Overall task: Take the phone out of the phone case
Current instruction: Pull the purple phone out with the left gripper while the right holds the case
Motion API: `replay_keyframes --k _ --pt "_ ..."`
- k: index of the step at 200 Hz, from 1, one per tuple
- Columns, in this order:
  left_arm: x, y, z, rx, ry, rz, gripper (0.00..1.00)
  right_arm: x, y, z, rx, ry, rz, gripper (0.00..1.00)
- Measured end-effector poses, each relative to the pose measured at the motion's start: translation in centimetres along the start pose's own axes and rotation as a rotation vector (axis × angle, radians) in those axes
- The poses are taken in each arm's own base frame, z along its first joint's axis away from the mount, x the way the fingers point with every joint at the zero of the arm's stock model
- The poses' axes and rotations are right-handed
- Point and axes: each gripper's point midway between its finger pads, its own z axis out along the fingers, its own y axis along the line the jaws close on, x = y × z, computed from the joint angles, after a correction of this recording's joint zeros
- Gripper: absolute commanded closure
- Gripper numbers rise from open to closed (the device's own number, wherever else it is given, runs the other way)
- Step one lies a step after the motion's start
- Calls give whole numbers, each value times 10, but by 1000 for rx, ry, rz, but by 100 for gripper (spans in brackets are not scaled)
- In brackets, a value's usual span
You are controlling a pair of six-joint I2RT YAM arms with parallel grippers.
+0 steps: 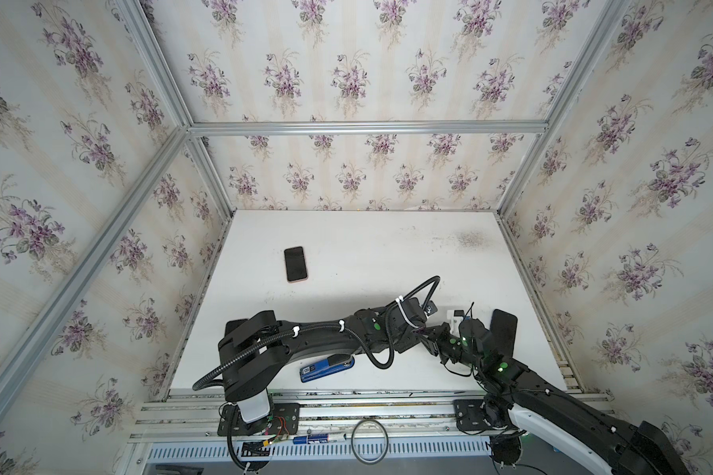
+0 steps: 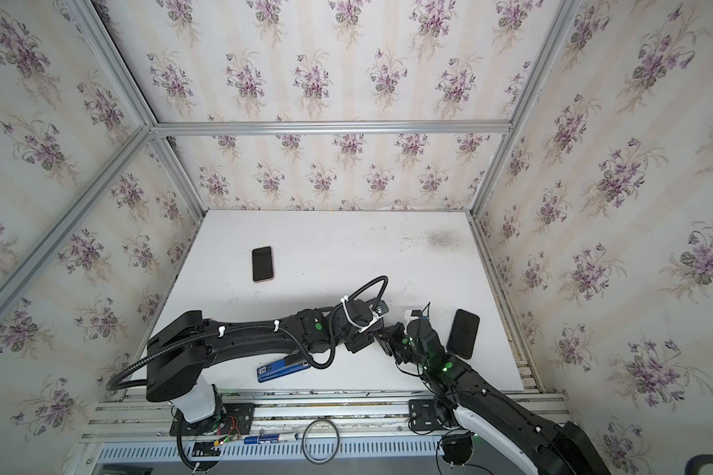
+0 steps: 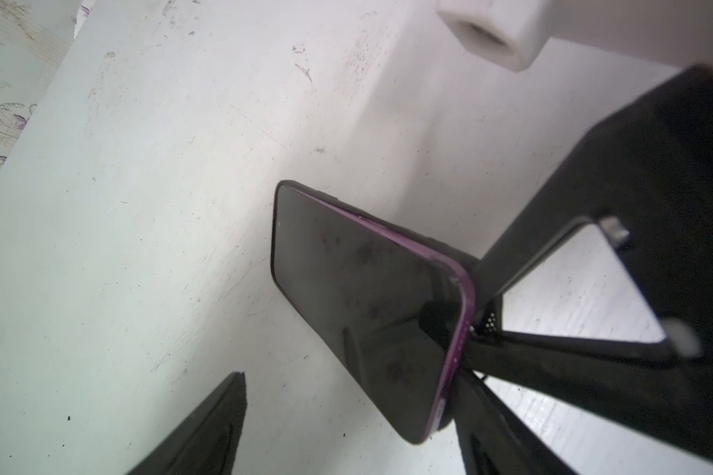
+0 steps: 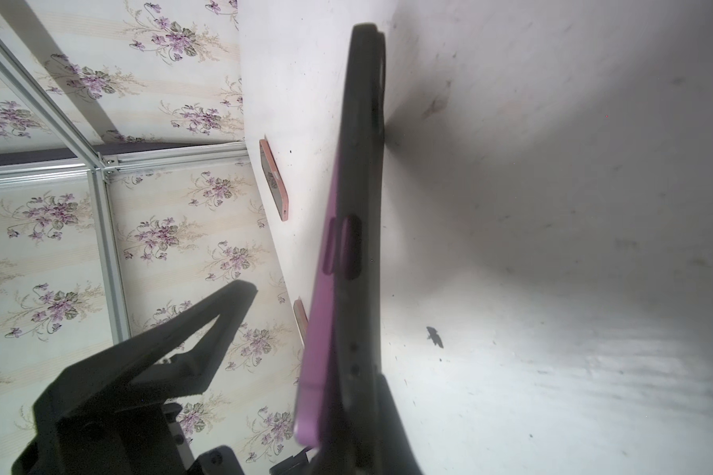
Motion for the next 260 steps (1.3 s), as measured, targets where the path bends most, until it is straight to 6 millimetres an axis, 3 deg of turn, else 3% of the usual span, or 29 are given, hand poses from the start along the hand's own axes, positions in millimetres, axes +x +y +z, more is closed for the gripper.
replay_keyframes --k 118,212,260 --pt "-9 31 9 -185 8 21 20 -3 8 6 -30 -7 -2 100" --pt "-7 7 8 -31 -28 71 80 2 14 3 -54 17 -7 100" --pt "-19 18 -2 -73 -76 66 97 1 20 -3 -80 4 -14 100"
